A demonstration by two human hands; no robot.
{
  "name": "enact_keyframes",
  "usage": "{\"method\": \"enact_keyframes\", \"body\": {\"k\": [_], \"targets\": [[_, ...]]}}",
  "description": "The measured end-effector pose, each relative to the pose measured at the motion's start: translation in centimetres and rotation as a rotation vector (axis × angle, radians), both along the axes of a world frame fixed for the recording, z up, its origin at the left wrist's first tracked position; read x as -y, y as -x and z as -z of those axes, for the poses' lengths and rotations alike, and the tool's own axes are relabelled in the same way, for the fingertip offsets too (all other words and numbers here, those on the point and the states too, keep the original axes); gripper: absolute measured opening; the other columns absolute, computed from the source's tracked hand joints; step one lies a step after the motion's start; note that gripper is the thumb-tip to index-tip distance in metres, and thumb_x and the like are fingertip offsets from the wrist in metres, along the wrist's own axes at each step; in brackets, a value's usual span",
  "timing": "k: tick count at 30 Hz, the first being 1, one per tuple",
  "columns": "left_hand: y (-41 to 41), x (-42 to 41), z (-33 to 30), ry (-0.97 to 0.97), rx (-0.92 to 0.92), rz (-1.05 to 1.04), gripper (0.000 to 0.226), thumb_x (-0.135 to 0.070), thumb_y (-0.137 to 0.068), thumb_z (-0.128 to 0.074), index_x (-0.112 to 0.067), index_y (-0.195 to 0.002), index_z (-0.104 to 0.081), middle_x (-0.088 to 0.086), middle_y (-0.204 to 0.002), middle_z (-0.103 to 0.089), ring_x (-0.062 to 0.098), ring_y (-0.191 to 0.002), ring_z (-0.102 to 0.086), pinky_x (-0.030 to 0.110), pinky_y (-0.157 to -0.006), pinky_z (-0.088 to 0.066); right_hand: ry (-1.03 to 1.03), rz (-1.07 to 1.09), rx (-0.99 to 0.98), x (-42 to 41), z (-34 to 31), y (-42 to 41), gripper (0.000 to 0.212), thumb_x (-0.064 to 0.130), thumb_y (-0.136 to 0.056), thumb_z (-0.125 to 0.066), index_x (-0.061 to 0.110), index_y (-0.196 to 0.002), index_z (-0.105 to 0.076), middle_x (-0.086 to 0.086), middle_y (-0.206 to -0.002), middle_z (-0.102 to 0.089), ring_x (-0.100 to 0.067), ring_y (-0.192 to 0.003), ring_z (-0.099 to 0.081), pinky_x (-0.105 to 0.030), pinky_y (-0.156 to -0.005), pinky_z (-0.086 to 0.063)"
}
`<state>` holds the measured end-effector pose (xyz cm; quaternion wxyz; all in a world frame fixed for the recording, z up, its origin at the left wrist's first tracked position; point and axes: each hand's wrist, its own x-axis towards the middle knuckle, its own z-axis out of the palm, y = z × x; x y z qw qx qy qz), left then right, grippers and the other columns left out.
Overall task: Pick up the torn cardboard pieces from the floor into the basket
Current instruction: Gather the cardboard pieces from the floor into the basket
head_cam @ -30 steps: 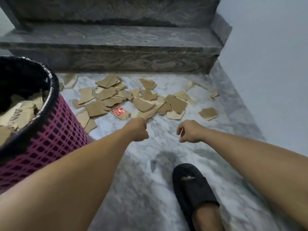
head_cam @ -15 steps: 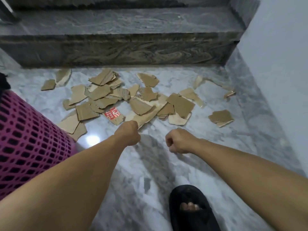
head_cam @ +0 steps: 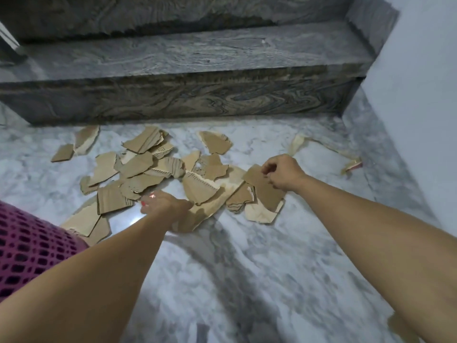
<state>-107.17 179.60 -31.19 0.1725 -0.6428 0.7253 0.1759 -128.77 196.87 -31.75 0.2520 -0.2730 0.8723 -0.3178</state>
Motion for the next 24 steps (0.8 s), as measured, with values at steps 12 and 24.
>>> {"method": "enact_keyframes", "body": {"k": [12, 24], "targets": [[1.5, -0.7, 3.1, 0.075, 0.021, 0.088, 0.112, -0.078, -0.045, -0.074, -0.013, -0.13, -0.042, 0.014, -0.13, -0.048, 0.034, -0.121, -0.045, 0.039, -0.099, -0.038, -0.511, -0.013, -0.143, -10.4, -0.4, 4.1, 0.062, 0.036, -0.057, -0.084, 0.022, -0.112, -0.062, -0.005, -0.121, -0.054, -0.026, -0.108, -0.057, -0.039, -0.092, -0.053], [3.1, -0.5, 3.8, -0.076, -0.431, -0.103, 0.086, -0.017, -0.058, -0.09, -0.005, -0.126, -0.039, 0.018, -0.126, -0.053, 0.035, -0.121, -0.05, 0.04, -0.1, -0.046, -0.397, 0.007, 0.072, -6.5, -2.2, 3.7, 0.033, 0.033, -0.081, -0.078, 0.001, -0.087, -0.072, -0.013, -0.092, -0.071, -0.024, -0.084, -0.065, -0.029, -0.067, -0.045]]}}
